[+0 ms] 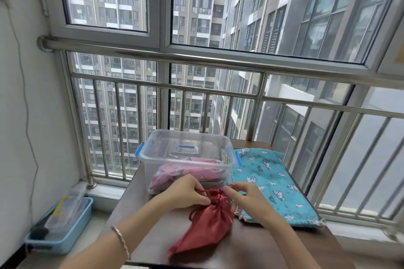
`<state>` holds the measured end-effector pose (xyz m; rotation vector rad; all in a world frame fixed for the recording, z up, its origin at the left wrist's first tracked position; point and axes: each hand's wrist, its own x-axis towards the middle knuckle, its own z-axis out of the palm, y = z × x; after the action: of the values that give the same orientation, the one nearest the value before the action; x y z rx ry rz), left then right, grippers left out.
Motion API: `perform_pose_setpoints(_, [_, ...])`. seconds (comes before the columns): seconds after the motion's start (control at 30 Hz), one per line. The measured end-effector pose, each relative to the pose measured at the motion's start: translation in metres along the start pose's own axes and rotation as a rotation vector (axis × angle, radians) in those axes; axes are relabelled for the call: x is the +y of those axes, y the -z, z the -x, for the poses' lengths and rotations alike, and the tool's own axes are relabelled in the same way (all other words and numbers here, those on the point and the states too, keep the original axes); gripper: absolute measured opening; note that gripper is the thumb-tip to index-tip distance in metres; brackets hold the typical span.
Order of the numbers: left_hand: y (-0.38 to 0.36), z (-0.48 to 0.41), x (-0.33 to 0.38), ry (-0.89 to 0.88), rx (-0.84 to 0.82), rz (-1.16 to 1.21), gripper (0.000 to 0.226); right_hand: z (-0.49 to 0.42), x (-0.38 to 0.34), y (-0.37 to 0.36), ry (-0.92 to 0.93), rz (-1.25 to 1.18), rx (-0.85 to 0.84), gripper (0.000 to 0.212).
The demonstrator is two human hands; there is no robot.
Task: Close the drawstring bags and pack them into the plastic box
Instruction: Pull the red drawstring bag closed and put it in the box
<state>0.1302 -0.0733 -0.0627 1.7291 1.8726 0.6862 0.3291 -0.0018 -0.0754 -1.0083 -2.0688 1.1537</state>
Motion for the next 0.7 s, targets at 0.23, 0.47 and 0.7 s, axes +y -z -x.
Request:
perform_pose_setpoints(0.23, [0.007,-0.001,0.014,-0.004,-0.041,0.338,0.015,-0.004,-0.02,-0.012,0.05,0.118,-0.125,0.024])
perform_pose_setpoints(0.47, [0.066,0.008,0.043,-0.14,0.196,0.702,0.021,-0.03,-0.079,0.042,0.126,-0.392,-0.018,0.015])
perform_pose_setpoints(0.7, [0.121,-0.033,0.037,0.183,0.004,0.962,0.051,-0.094,-0.132,0.053,0.279,-0.895,0.039,0.011])
